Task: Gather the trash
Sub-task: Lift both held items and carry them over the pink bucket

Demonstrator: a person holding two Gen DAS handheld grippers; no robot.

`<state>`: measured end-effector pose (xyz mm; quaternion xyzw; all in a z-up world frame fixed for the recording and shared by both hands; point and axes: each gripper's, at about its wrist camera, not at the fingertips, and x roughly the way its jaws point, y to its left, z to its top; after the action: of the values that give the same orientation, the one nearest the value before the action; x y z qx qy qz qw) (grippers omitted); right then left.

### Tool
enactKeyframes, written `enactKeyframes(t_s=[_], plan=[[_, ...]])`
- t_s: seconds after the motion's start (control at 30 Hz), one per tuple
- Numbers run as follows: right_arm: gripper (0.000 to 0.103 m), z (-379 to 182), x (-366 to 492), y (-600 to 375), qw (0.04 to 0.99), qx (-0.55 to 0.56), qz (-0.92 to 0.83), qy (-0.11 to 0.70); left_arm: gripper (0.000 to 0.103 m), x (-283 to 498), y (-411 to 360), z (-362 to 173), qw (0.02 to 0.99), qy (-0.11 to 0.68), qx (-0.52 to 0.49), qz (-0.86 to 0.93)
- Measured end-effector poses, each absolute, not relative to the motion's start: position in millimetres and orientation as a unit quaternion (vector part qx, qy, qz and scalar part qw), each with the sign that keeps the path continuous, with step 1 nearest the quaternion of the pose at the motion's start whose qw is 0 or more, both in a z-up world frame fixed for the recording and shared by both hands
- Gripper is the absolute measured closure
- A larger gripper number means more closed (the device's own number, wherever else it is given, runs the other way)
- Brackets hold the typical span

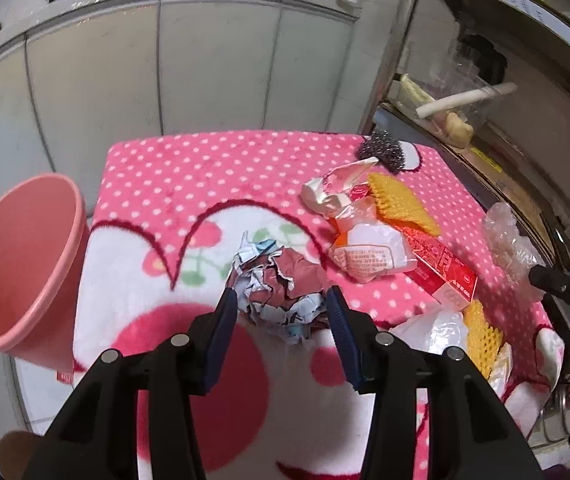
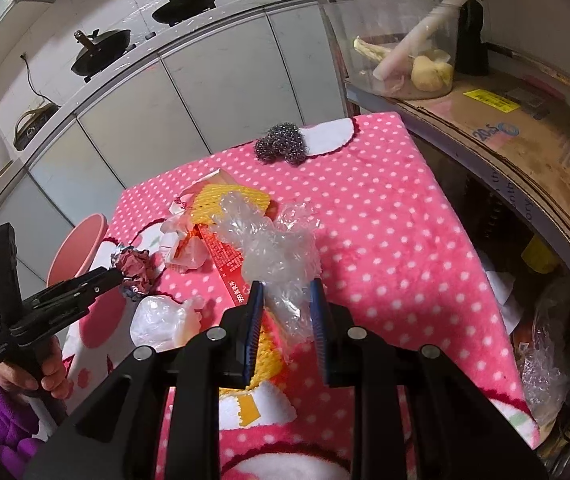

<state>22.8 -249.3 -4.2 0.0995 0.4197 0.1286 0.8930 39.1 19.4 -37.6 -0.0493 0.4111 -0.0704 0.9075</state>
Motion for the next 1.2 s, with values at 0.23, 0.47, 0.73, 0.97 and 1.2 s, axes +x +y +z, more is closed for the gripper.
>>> enactKeyframes(t_s=[0.23, 0.47, 0.73, 0.97, 1.2], plan=[[0.079, -9.3, 29.1, -250.2, 0.889, 0.107, 0.131, 0.426, 0.087, 40.8, 18.2, -36.9, 0.915, 0.395, -0.039, -0.079], [0.079, -6.4, 43.2, -257.3, 0.890, 0.125, 0.137, 0.416, 0.098, 35.7, 28.0, -21.8, 0.919, 0.381, -0.060, -0.089], [0.079, 7.2, 53.1, -244.6, 0.893, 0.129, 0.159, 0.400, 0.098, 24.7, 47.5, -0.7, 0.928, 0.354, -0.079, -0.088], [0.079, 25.8, 63.7, -188.8, 0.884, 0.097, 0.221, 0.399, 0.098, 10.6, 80.7, 13.2, 0.939, 0.325, -0.098, -0.060], [0.079, 41.1, 75.2, -95.1, 0.858, 0.053, 0.315, 0.402, 0.098, -11.7, 135.8, 25.5, 0.949, 0.295, -0.108, 0.005]])
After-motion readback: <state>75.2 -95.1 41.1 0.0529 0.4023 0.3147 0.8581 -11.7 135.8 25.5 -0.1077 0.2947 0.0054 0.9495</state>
